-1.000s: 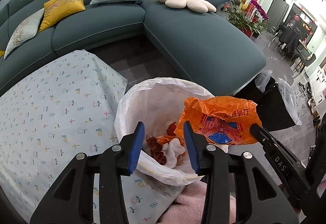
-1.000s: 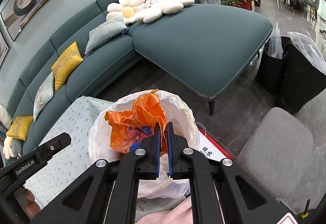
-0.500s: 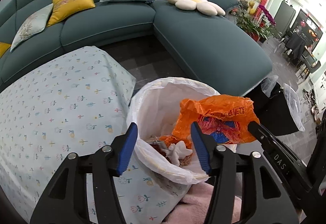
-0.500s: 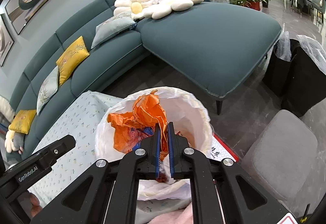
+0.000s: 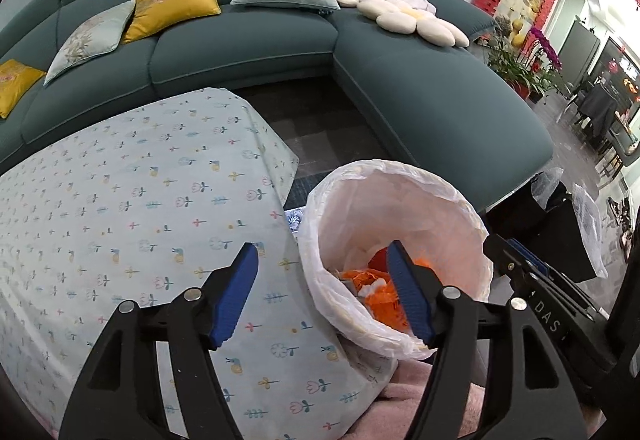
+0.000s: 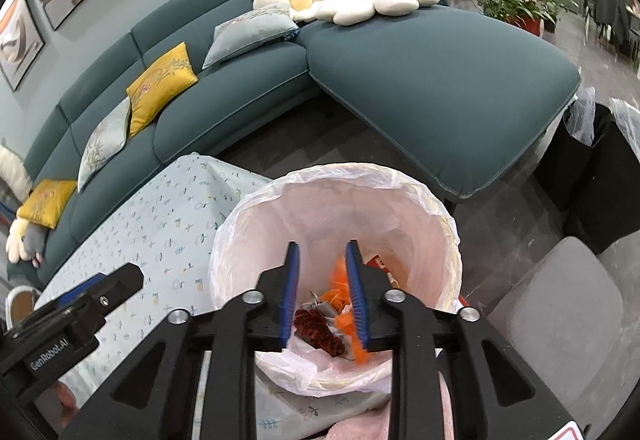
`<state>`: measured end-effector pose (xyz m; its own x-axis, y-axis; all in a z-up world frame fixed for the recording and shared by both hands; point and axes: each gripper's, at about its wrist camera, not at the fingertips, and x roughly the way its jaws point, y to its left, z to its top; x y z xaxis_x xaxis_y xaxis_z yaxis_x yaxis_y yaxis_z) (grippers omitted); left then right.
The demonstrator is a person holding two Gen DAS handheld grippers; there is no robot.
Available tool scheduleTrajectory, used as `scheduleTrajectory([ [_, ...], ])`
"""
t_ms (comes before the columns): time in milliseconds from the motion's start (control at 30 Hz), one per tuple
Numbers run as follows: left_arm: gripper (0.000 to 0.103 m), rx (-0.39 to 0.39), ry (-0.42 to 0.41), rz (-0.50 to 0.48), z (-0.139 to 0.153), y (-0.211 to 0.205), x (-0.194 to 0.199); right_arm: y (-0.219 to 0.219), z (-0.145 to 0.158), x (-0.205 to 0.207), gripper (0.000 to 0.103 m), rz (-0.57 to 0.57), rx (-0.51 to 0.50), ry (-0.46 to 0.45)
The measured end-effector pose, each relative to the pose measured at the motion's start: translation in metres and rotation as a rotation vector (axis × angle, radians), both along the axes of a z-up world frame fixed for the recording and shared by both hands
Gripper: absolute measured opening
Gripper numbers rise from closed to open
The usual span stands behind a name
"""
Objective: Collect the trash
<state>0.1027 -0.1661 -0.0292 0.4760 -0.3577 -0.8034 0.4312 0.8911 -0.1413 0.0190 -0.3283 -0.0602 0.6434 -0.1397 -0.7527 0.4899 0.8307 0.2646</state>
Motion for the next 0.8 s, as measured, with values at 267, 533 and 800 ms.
scheduleTrajectory([
  [267, 0.070, 0.006, -0.019, 0.019, 0.004, 0.016, -0.006, 0.015, 0.011, -0.001, 0.046, 0.032, -0.044, 0.014],
  [533, 0.073, 0.007, -0.033, 0.053, 0.008, 0.036, -0.012, 0.041, 0.023, -0.002, 0.060, 0.087, -0.115, 0.025],
  [800, 0.078, 0.030, -0.058, 0.075, 0.008, 0.053, -0.025, 0.062, 0.026, -0.010, 0.071, 0.128, -0.136, 0.039],
])
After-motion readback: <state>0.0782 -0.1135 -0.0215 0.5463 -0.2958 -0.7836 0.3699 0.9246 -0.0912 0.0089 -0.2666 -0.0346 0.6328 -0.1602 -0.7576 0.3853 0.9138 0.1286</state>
